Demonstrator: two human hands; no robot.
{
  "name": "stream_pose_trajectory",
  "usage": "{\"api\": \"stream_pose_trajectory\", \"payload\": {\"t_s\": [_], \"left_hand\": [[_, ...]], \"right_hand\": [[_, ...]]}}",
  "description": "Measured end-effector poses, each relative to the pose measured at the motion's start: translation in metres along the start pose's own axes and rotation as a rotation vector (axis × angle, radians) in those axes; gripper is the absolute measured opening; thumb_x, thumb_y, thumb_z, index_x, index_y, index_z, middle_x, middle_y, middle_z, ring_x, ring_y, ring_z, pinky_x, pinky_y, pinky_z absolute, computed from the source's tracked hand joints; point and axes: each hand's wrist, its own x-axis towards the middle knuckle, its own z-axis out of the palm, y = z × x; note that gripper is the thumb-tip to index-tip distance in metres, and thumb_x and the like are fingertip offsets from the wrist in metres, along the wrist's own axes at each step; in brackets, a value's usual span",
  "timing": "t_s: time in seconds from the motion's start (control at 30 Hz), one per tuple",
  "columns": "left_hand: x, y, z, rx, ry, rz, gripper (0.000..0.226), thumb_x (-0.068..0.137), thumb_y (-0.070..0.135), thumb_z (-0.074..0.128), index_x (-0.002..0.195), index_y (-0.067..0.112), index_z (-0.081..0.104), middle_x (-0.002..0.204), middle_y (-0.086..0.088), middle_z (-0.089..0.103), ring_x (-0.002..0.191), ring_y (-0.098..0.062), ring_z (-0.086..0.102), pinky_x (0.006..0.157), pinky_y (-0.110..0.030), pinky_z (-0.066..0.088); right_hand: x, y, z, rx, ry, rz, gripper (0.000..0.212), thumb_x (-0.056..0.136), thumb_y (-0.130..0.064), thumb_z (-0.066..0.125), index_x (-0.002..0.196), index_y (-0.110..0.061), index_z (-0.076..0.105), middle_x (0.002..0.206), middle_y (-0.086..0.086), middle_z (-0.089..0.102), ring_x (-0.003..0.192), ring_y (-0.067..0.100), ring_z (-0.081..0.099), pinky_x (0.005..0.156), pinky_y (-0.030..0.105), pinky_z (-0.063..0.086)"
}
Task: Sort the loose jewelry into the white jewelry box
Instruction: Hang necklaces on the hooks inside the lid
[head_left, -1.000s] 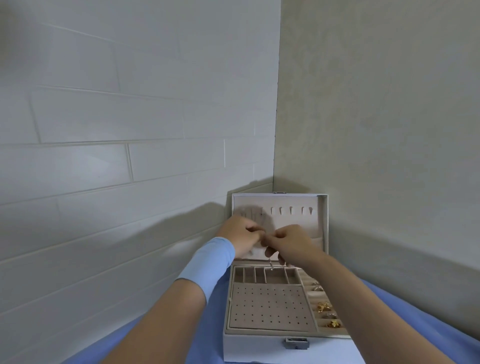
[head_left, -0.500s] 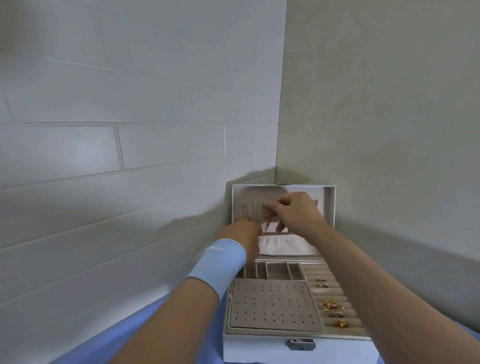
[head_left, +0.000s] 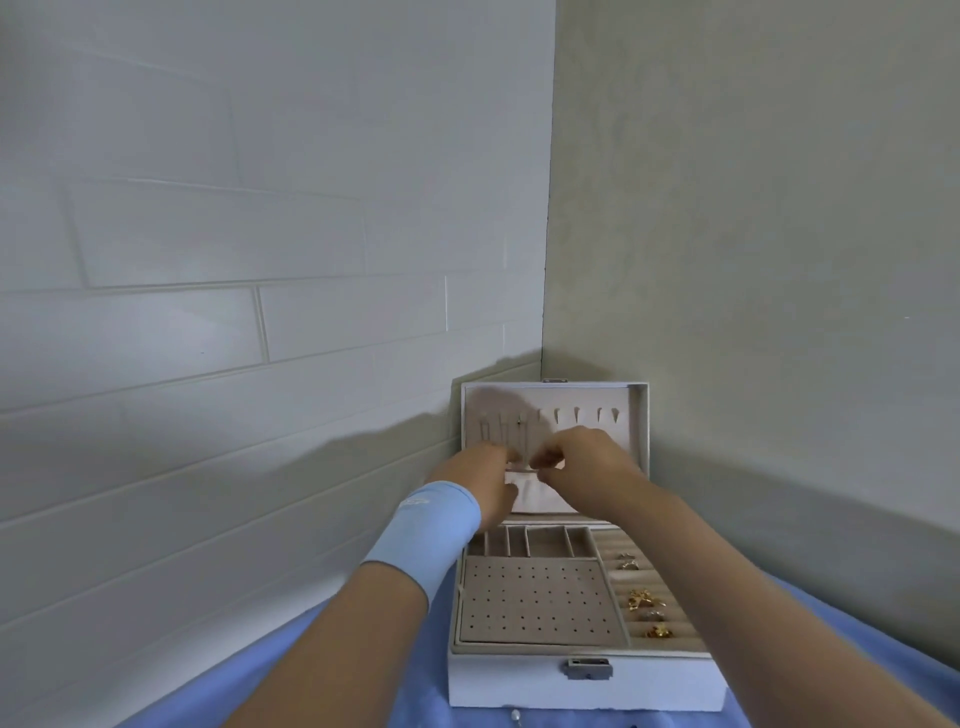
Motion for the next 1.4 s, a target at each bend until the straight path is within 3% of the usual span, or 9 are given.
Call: {"api": "stream_pose_trajectory", "payload": {"t_s": [0.17,0.37,0.5,0.7,0.8,1.03,1.2,1.3,1.4], "left_hand": [[-0.045,0.018,-0.004,-0.171,0.078,0.055,0.044,0.097,0.028,0.052,0.140,0.034,0.046,0.137,0.011,0.054,0.117,-0.015,0.056,0.100,-0.035,0.046],[-0.114,0.047,0.019,-0.313,0.097,0.092,0.024,0.094,0.027,0.057,0.116,0.033,0.058,0.100,0.015,0.061,0.087,-0.009,0.057,0.085,-0.029,0.049],[-0.149,0.068,0.038,-0.311,0.003,0.097,0.010,0.092,0.029,0.057,0.094,0.036,0.064,0.096,0.014,0.066,0.088,-0.009,0.060,0.086,-0.030,0.050],[-0.186,0.091,0.064,-0.195,-0.236,0.096,0.014,0.087,0.039,0.062,0.088,0.027,0.070,0.095,0.003,0.072,0.088,-0.019,0.065,0.080,-0.027,0.050],[-0.194,0.098,0.076,-0.070,-0.301,0.063,0.027,0.083,0.044,0.064,0.089,0.019,0.072,0.097,-0.001,0.072,0.088,-0.021,0.065,0.084,-0.028,0.053],[-0.192,0.102,0.089,0.019,-0.346,0.033,0.014,0.080,0.039,0.069,0.085,0.027,0.072,0.111,0.005,0.071,0.104,-0.020,0.065,0.089,-0.029,0.050],[-0.186,0.087,0.082,-0.171,-0.253,-0.005,0.021,0.079,0.032,0.059,0.086,0.017,0.070,0.089,-0.004,0.072,0.078,-0.021,0.061,0.079,-0.033,0.052],[-0.182,0.079,0.072,-0.373,-0.210,-0.040,0.012,0.086,0.026,0.054,0.084,0.018,0.062,0.078,-0.002,0.063,0.071,-0.017,0.052,0.068,-0.031,0.042],[-0.182,0.073,0.060,-0.704,-0.179,-0.087,0.011,0.093,0.022,0.052,0.086,0.019,0.060,0.077,0.008,0.069,0.071,-0.009,0.060,0.068,-0.025,0.045]], "right_hand": [[-0.043,-0.004,-0.026,0.121,0.000,-0.046,0.015,0.093,-0.019,0.066,0.097,-0.026,0.078,0.087,-0.018,0.069,0.083,0.001,0.064,0.075,0.020,0.050],[-0.126,0.007,-0.033,0.126,-0.258,-0.038,0.013,0.088,-0.019,0.073,0.087,-0.030,0.077,0.067,-0.018,0.068,0.047,-0.005,0.058,0.056,0.014,0.046],[-0.173,0.022,-0.025,0.052,-0.409,-0.016,0.019,0.086,-0.015,0.071,0.081,-0.033,0.075,0.076,-0.008,0.073,0.053,0.008,0.060,0.057,0.015,0.047],[-0.209,0.037,-0.008,-0.055,-0.552,0.055,0.010,0.078,-0.026,0.082,0.082,-0.033,0.077,0.089,0.000,0.075,0.071,0.009,0.060,0.069,0.023,0.048],[-0.218,0.038,-0.002,-0.083,-0.561,0.096,0.016,0.073,-0.025,0.085,0.088,-0.024,0.079,0.076,-0.005,0.071,0.066,0.010,0.060,0.062,0.021,0.049],[-0.218,0.049,0.004,0.006,-0.536,0.101,0.004,0.079,-0.026,0.077,0.081,-0.027,0.080,0.051,-0.014,0.062,0.054,0.007,0.054,0.057,0.019,0.048],[-0.212,0.056,0.007,0.221,-0.479,0.018,0.017,0.083,-0.027,0.063,0.077,-0.022,0.077,0.082,-0.001,0.077,0.071,0.011,0.061,0.074,0.030,0.053],[-0.205,0.049,0.004,0.383,-0.416,-0.037,0.019,0.092,-0.020,0.061,0.088,-0.006,0.073,0.076,0.001,0.075,0.069,0.010,0.061,0.077,0.030,0.053],[-0.198,0.039,0.000,0.542,-0.351,-0.049,0.014,0.096,-0.014,0.061,0.089,-0.005,0.068,0.069,0.005,0.065,0.060,0.013,0.056,0.065,0.026,0.048]]}}
